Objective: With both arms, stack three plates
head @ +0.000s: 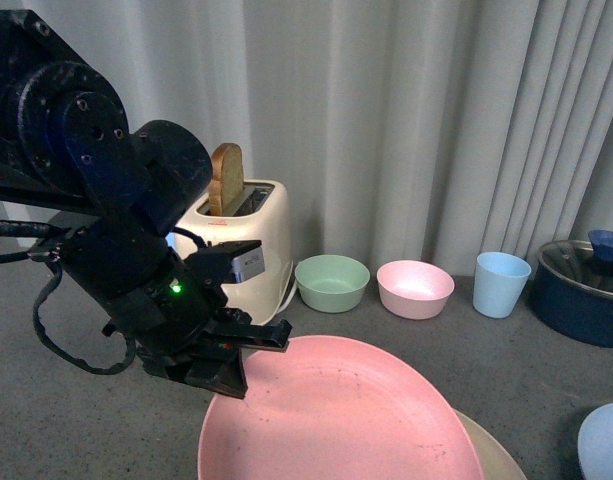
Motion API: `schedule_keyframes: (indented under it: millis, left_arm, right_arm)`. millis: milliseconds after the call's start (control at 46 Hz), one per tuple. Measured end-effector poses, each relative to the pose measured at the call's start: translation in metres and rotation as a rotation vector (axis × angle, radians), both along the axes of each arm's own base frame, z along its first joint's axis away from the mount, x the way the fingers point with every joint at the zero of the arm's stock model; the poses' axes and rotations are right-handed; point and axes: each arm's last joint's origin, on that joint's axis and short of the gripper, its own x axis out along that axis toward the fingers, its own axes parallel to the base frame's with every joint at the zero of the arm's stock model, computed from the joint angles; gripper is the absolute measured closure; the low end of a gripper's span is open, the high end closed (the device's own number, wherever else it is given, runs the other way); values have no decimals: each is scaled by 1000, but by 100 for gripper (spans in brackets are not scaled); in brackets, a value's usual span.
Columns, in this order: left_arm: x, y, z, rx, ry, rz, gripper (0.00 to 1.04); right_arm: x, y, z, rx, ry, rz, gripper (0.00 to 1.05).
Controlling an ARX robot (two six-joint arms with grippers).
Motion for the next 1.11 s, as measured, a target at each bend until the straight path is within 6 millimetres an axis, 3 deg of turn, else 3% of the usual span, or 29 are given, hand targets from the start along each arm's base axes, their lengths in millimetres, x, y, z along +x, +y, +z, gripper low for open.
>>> schedule_keyframes:
  millis: [434, 977, 1108]
  left_arm:
    - [1, -38, -10, -38, 5, -20, 101]
    - [6, -48, -23, -5, -3, -24, 101]
    - [5, -48, -23, -6, -4, -34, 77]
  right_arm:
    - [0, 0, 0, 0, 0, 0, 7]
    - [0, 0, 0, 0, 0, 0, 7]
    - [0, 0, 0, 0, 0, 0, 7]
